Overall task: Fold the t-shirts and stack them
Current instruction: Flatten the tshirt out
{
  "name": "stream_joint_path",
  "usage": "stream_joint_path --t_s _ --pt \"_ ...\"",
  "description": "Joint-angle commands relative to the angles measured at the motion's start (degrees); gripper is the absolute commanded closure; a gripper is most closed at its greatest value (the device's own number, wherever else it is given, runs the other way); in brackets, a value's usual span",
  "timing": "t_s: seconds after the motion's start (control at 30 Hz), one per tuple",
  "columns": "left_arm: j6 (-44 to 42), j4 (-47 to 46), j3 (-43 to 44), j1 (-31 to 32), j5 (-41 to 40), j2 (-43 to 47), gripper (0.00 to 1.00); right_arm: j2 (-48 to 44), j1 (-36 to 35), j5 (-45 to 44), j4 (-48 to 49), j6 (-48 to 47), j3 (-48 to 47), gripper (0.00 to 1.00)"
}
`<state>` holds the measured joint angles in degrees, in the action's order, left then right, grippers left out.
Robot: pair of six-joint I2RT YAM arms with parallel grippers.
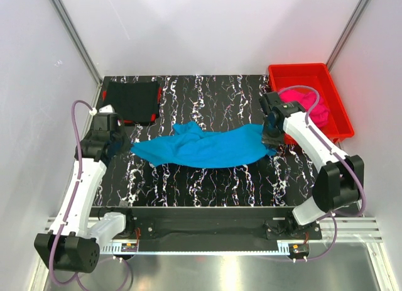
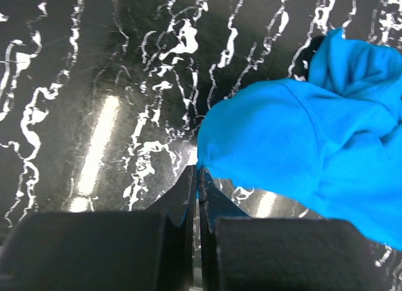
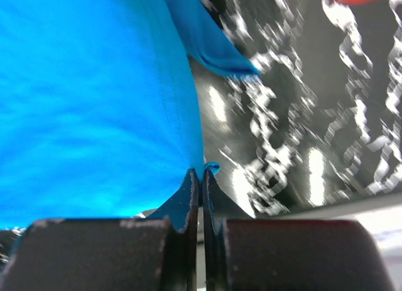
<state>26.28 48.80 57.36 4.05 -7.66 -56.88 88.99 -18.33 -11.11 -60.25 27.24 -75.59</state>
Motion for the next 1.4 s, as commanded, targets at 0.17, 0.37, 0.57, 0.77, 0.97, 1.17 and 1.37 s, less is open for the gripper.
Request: stream_joint_path --t_s 0.17,0.37,0.57,0.77,0.97,1.17,1.37 --pt "-1.85 -2.91 -0.67 -0.36 2.71 -1.04 1.00 1.18 -0.13 8.37 1.08 -1.15 6.05 1.00" --pt "-0.79 -4.23 -4.00 -0.36 4.41 1.25 1.00 6.45 0.13 9.54 12.34 1.40 12.48 0.74" --pt "-1.58 -4.50 -6.30 -0.36 -0.07 1.42 1.00 8.31 0.40 4.52 15.25 4.13 12.92 0.57" --pt "-0.97 -4.67 -6.04 -0.36 -2.88 3.09 1.00 9.88 0.40 2.16 16.57 3.96 13.89 0.52" --pt "-0.44 -4.15 -5.42 -0.36 -5.87 4.14 1.00 14.02 0.40 -3.90 13.85 2.11 9.42 0.47" --pt "-0.18 -4.06 -4.98 -0.36 -6.85 4.76 1.00 17.00 0.48 -9.63 9.54 1.15 2.39 0.40" --pt "1.14 -5.64 -7.17 -0.36 -2.20 5.38 1.00 12.71 0.57 -2.71 7.60 3.58 1.85 0.40"
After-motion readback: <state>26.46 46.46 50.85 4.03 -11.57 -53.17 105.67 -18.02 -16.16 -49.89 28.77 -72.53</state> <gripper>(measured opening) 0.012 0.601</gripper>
